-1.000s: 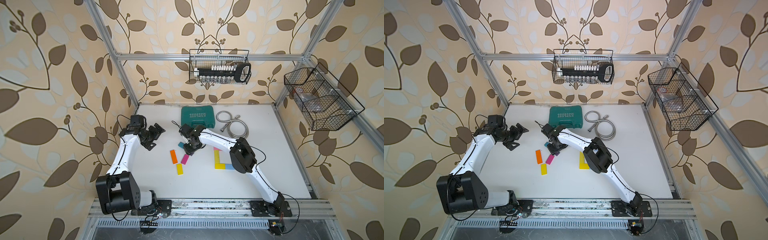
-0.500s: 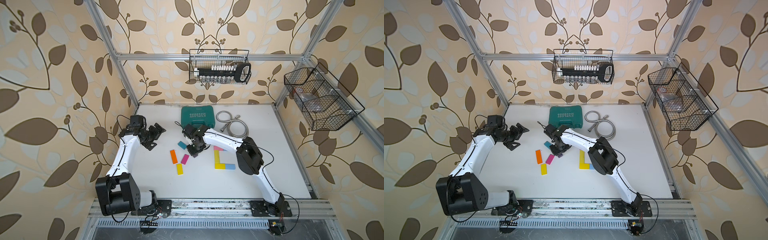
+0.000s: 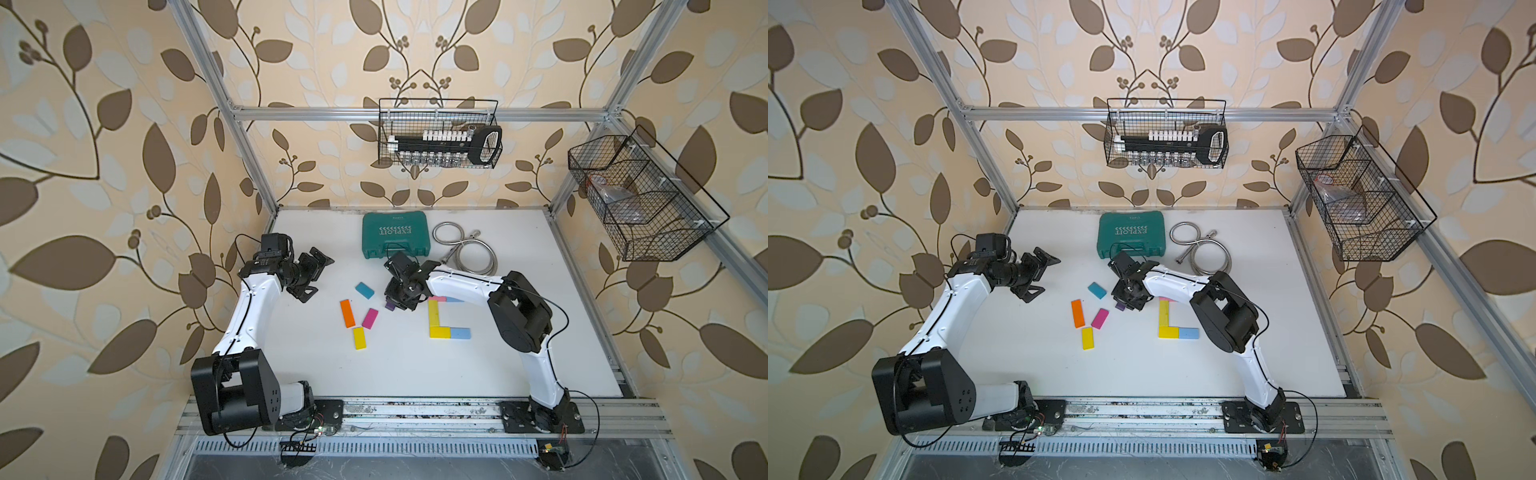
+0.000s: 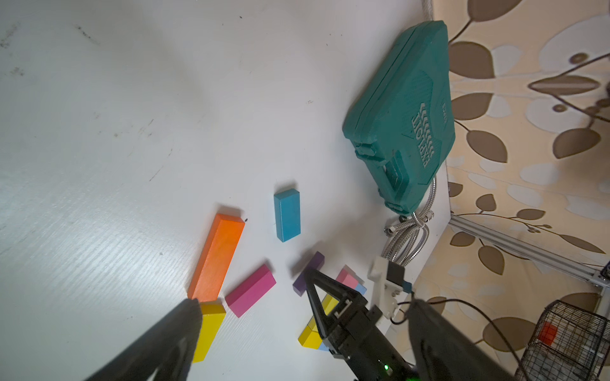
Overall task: Assemble the letter c with building blocks
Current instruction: Place the building block at the center of the board.
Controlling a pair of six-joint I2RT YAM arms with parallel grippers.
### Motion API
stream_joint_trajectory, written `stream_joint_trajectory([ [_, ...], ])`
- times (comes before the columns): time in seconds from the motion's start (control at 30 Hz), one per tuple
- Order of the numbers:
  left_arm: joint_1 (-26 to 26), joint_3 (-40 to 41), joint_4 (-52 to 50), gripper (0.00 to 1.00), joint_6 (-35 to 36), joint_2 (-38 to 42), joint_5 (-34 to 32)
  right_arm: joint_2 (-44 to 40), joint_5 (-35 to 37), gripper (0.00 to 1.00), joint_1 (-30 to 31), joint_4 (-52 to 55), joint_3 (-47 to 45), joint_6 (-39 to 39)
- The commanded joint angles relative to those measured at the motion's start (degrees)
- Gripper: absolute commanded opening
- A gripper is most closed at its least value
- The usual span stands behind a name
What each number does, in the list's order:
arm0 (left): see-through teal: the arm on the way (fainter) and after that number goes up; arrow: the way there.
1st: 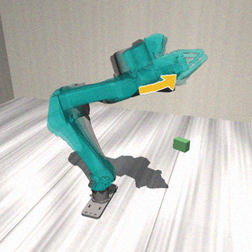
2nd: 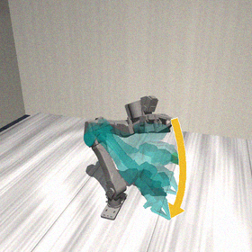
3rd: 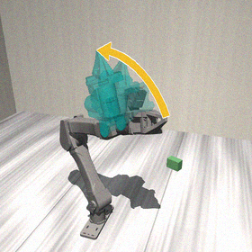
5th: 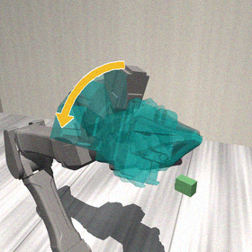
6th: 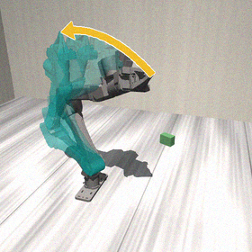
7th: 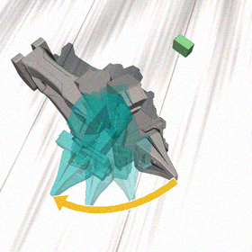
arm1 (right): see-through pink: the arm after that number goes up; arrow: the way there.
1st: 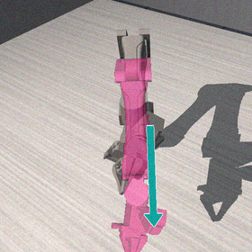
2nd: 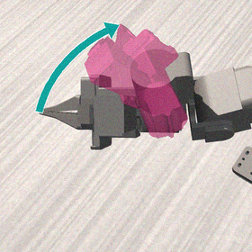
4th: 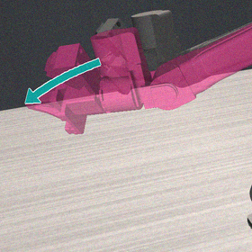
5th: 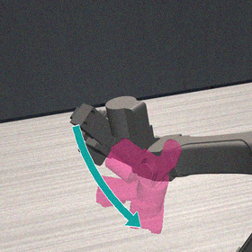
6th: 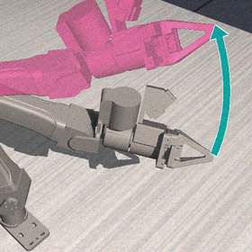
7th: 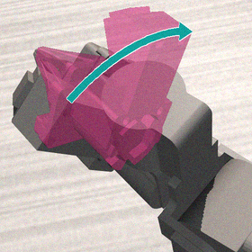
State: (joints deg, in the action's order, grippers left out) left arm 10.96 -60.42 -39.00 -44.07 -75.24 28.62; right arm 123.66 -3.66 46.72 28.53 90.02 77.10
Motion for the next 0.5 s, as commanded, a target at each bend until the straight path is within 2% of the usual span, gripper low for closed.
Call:
stream_joint_trajectory([
  [0.0, 0.3, 0.9, 0.7, 0.99, -0.8, 2.6, 1.9, 1.9, 4.1, 0.00, 1.1, -0.9, 2.8, 11.9],
  [0.07, 0.3, 1.1, 0.7, 0.99, -0.8, 3.0, 1.9, 3.1, 4.6, 0.02, 1.2, 0.2, 4.1, 12.4],
  [0.1, 0.4, 1.2, 0.7, 0.99, -0.8, 3.1, 2.0, 3.8, 4.4, 0.07, 1.2, 1.0, 4.9, 12.2],
  [0.13, 0.3, 1.3, 0.8, 0.99, -0.8, 3.1, 2.1, 4.3, 4.1, 0.15, 1.2, 1.1, 5.3, 11.6],
  [0.2, 0.3, 1.4, 0.9, 0.99, -0.7, 2.9, 2.2, 4.4, 3.3, 0.40, 1.1, 1.2, 5.7, 9.9],
  [0.27, 0.3, 1.6, 1.1, 0.99, -0.7, 2.6, 2.3, 3.6, 3.2, 0.49, 1.0, 1.6, 5.4, 7.4],
  [0.33, 0.4, 1.9, 1.5, 0.99, -0.8, 2.3, 2.6, 1.9, 3.0, 0.65, 0.9, 2.0, 4.9, 4.4],
  [0.37, 0.3, 1.8, 1.6, 0.99, -0.8, 2.2, 2.7, 0.9, 3.0, 0.69, 0.9, 2.8, 4.7, 2.8],
  [0.47, 0.3, 1.5, 1.6, 0.99, -0.2, 2.0, 2.8, -3.3, 3.5, 0.69, 1.0, 2.7, 3.1, -3.6],
])
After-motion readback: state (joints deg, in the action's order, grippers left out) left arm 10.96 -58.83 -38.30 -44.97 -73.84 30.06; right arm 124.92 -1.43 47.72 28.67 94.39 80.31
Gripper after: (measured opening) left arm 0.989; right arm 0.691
